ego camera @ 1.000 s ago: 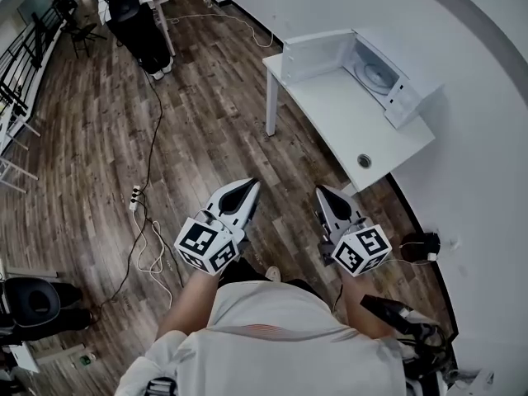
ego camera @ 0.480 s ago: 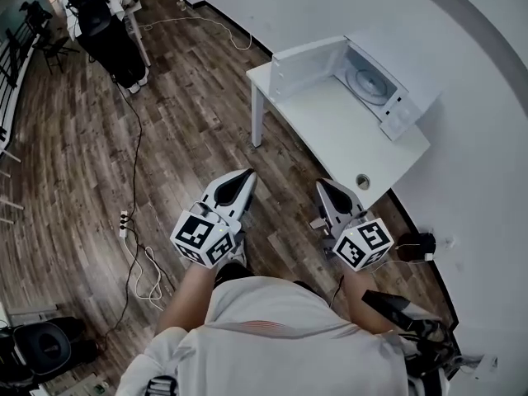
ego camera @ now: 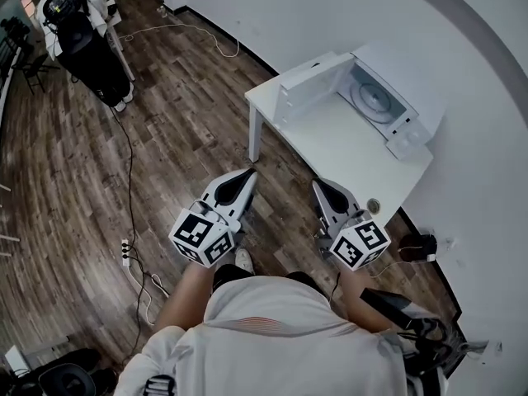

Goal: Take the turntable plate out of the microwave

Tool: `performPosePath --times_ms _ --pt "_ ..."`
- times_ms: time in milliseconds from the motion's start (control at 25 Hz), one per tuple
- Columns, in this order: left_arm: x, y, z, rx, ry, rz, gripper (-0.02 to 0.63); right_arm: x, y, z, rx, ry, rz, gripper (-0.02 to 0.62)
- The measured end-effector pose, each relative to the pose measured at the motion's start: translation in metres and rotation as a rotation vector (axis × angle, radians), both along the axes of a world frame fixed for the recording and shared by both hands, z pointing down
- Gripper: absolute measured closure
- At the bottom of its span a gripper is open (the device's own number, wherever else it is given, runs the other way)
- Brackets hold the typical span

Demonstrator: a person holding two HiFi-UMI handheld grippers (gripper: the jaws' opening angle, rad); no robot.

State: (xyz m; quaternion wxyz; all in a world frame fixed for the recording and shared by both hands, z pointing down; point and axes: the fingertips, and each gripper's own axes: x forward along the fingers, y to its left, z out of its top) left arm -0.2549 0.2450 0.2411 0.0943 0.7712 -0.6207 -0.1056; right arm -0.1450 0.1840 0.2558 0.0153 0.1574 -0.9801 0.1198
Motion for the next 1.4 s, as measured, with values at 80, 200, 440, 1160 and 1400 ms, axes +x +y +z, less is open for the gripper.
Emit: performPosePath --times_ms 80,200,440,1160,1400 --pt "-0.016 -0.012 0.001 -0.001 -0.002 0.019 0.595 -0.015 -0.010 -0.002 0.007 -0.004 0.016 0.592" --pt "-0.026 -0.033 0.008 -0.011 0.019 0.066 0.595 -0.022 -0.025 0.004 -0.001 0.019 0.061 0.592" --pt "-0.012 -0.093 0.021 -0.051 0.019 0.197 0.595 -0.008 -0.074 0.017 -0.043 0.015 0.177 0.592" --pt "0.083 -0.339 0.022 -0.056 -0.057 0.404 0.595 0.082 -0.299 0.031 -0.054 -0.027 0.389 0.592" --pt "0.120 -0.408 0.027 -0.074 -0.057 0.437 0.595 0.112 -0.364 0.040 -0.074 -0.039 0.410 0.592"
